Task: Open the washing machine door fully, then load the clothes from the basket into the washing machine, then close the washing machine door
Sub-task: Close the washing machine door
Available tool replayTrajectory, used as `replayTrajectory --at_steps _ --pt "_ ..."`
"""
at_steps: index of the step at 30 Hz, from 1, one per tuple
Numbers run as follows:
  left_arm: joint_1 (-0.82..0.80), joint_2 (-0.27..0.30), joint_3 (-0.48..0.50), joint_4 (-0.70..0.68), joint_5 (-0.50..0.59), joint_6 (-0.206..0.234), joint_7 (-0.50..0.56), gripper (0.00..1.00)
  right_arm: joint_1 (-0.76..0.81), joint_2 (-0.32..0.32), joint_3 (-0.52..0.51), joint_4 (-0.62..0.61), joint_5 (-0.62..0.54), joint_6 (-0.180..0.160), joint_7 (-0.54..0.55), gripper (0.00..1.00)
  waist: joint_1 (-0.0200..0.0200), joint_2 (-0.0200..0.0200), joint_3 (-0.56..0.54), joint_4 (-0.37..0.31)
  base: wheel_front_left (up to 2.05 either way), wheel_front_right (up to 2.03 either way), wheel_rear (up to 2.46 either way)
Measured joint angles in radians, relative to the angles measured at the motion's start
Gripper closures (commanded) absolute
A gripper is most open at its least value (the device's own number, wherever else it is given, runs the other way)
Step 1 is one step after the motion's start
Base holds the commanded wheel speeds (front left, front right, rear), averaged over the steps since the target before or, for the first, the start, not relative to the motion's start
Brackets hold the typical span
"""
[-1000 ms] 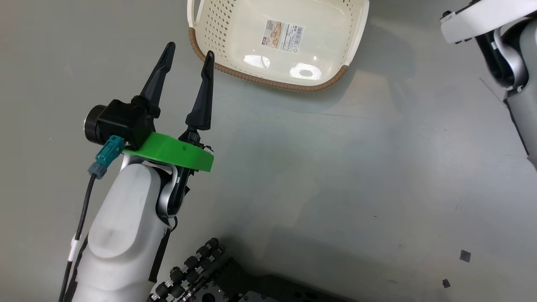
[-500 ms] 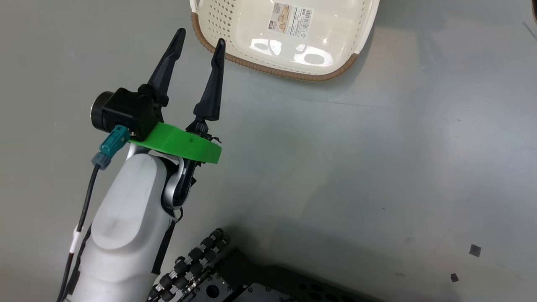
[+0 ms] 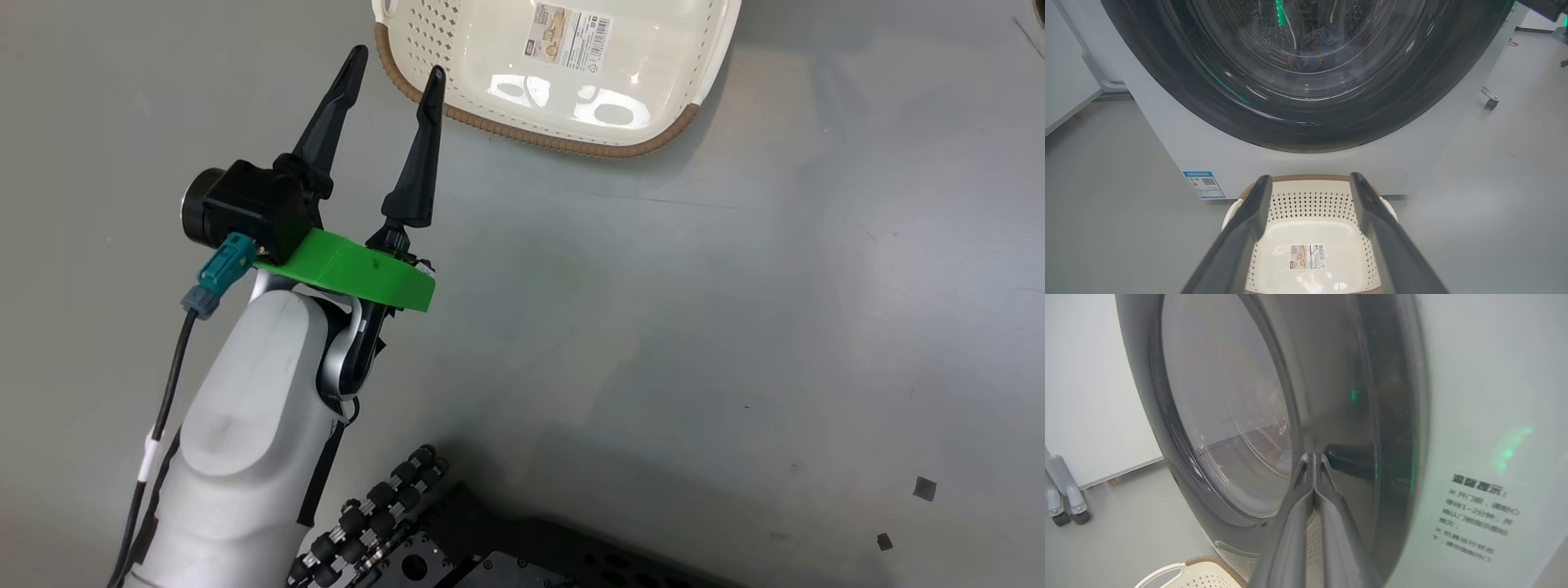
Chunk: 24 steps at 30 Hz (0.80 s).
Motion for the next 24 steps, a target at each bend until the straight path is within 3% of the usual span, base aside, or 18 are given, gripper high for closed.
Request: replayTrajectory --at_steps 24 --pt "0.037 0.001 0.09 0.057 0.037 0.0 0.0 0.0 0.287 0.057 0.056 0.096 0.063 0.011 -0.031 1.0 -0.0001 0.0 -0.171 -0.042 0.0 0.0 0.0"
